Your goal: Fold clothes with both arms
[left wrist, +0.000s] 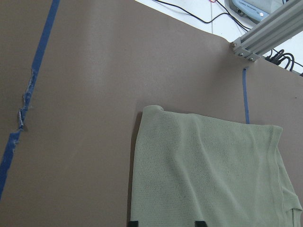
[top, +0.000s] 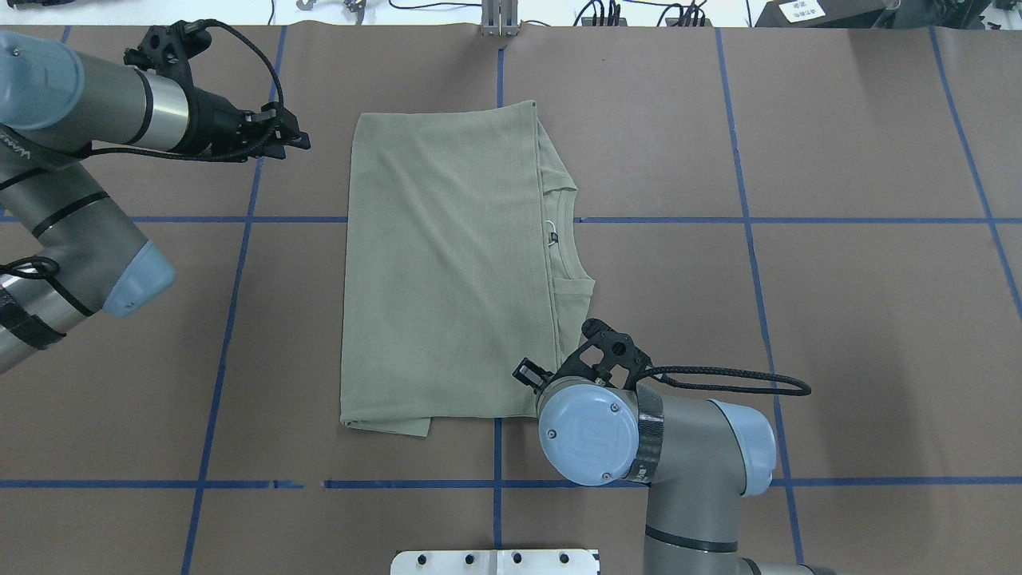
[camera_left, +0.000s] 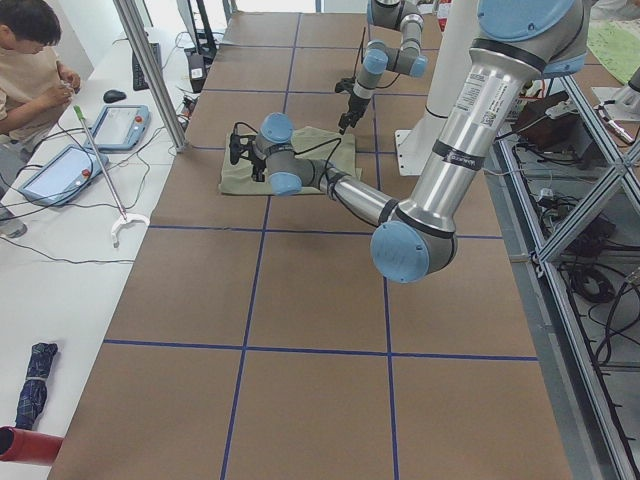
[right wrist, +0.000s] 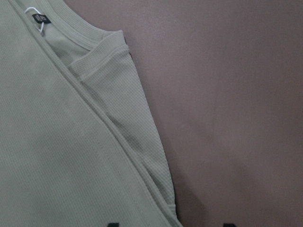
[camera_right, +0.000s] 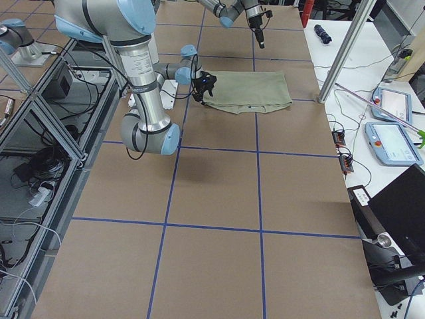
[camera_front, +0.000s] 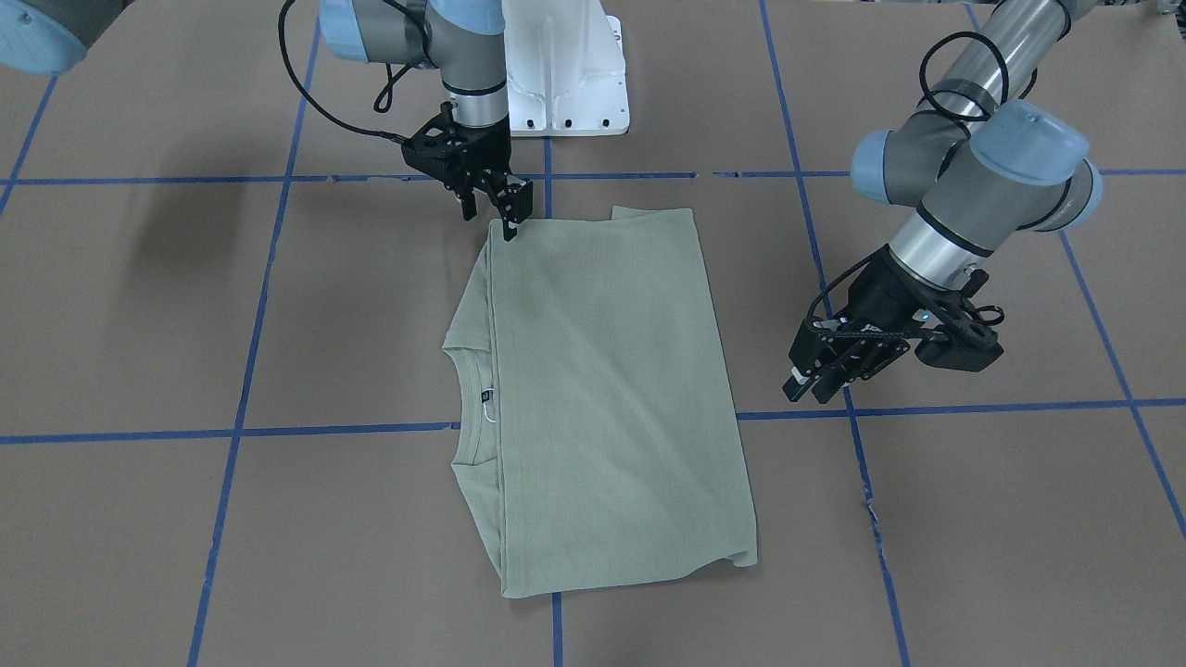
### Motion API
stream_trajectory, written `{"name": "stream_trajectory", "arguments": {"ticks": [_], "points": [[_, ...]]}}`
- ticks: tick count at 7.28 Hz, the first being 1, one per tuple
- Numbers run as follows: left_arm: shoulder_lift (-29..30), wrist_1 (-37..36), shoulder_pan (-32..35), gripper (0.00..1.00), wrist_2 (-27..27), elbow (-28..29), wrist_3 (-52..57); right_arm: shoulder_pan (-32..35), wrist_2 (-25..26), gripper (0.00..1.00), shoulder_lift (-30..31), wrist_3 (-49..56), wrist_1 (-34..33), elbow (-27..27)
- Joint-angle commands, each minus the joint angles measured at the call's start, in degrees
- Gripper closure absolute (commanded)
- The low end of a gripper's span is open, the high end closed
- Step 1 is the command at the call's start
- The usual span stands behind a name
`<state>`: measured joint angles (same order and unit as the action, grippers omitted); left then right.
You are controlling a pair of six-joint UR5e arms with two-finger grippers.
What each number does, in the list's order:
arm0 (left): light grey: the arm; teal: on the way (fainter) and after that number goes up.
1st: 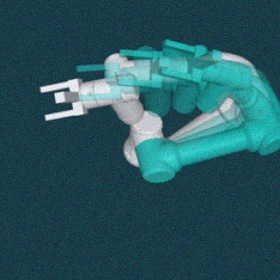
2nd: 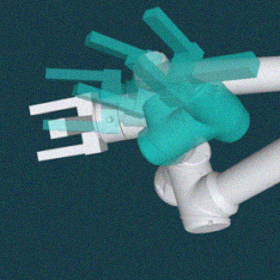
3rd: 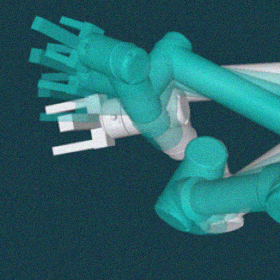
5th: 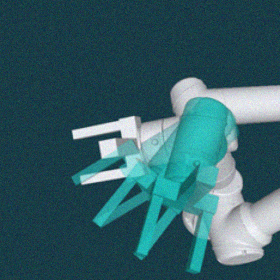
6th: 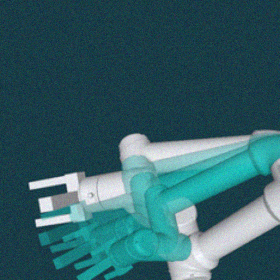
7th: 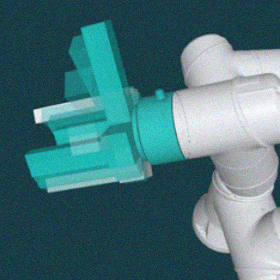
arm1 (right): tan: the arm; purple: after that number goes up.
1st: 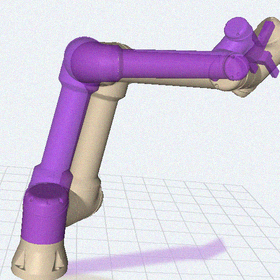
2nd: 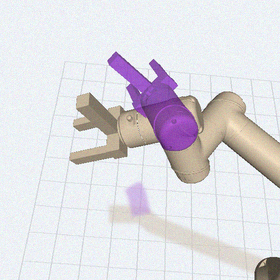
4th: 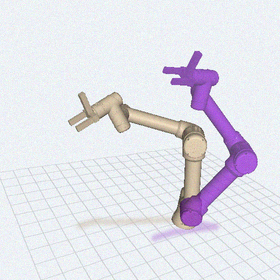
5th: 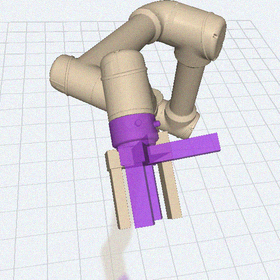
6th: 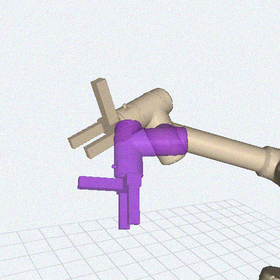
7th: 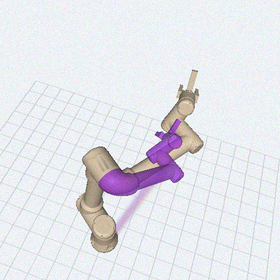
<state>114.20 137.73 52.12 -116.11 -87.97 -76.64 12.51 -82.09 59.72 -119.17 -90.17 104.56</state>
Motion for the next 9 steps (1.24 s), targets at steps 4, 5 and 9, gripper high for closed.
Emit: {"name": "stream_trajectory", "arguments": {"ticks": [4,5,9], "points": [[0.0,0.0,0.0,0.5,0.0,0.0,0.0,0.9,-0.2,0.27,-1.0,0.4,0.2,-2.4],[0.0,0.0,0.0,0.5,0.0,0.0,0.0,0.9,-0.2,0.29,-1.2,0.4,0.2,-2.5],[0.0,0.0,0.0,0.5,0.0,0.0,0.0,0.9,-0.2,0.29,-1.2,-0.1,4.7,-4.0]]}}
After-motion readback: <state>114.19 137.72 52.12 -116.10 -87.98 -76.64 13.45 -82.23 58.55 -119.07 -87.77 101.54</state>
